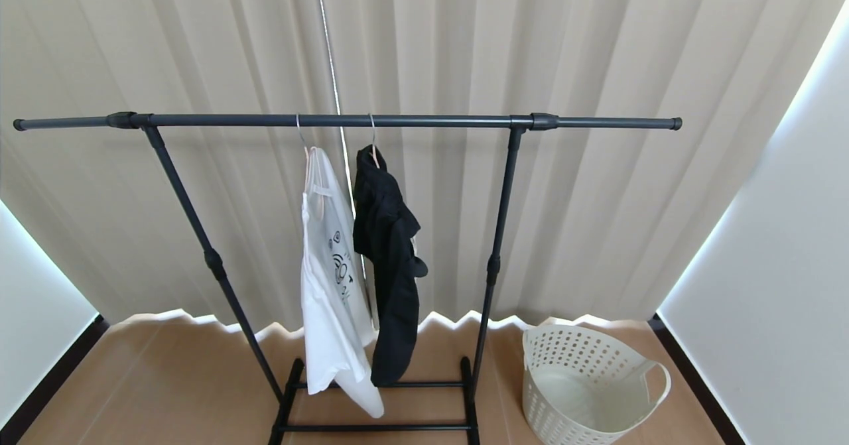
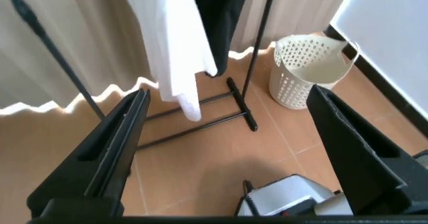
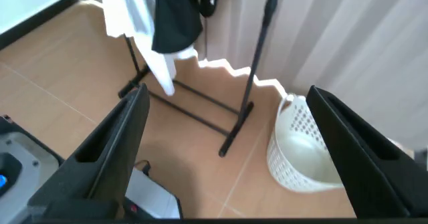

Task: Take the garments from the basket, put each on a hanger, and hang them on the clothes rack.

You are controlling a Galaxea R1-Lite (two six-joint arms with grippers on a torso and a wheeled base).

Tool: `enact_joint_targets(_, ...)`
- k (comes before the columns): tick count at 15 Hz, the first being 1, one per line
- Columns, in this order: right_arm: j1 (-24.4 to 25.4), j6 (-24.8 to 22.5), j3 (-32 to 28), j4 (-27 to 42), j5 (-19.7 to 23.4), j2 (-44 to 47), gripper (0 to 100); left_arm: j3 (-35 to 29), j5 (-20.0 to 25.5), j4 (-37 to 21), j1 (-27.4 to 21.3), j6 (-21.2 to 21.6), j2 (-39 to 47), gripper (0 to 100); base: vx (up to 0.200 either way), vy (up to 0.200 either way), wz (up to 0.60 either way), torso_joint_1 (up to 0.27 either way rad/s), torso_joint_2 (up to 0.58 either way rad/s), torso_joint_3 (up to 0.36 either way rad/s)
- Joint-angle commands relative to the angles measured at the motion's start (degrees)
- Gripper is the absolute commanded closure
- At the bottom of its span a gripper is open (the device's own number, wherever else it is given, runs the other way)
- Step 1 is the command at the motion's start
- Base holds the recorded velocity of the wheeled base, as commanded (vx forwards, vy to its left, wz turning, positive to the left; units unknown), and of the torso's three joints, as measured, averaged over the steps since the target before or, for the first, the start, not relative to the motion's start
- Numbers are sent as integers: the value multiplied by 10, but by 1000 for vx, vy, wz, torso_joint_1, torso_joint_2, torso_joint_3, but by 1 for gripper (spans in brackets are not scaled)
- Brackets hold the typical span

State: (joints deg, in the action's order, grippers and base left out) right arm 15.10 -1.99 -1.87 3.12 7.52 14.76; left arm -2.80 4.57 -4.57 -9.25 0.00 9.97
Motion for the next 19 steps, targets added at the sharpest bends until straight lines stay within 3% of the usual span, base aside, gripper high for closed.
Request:
enact_joint_targets(1, -62, 2, 7, 3, -13, -92, 0, 6, -4, -1, 69, 31, -39, 0, 0, 0, 0, 0, 0, 0)
enact_joint_targets(2, -94, 1, 7, 1, -20, -93, 0, 7, -4, -1, 110, 52, -50, 0, 0, 0, 0, 0, 0, 0)
enact_joint_targets(4, -143, -6, 7, 1, -15, -129, 0, 11, -28, 2, 123, 61, -61, 0, 0, 0, 0, 0, 0, 0)
enact_joint_targets(7, -147, -11, 10, -7, -36, -146, 0, 19, -26, 21, 112, 27, -69, 0, 0, 0, 0, 0, 0, 0)
enact_joint_targets(8, -147, -11, 11, -8, -37, -146, 0, 17, 11, 22, 82, 32, -100, 0, 0, 0, 0, 0, 0, 0)
enact_joint_targets(9, -147, -10, 12, -8, -37, -147, 0, 17, 26, 21, 90, 40, -99, 0, 0, 0, 0, 0, 0, 0)
enact_joint_targets(19, -147, 18, 10, -9, -31, -147, 0, 18, 21, 22, 92, 42, -100, 0, 0, 0, 0, 0, 0, 0)
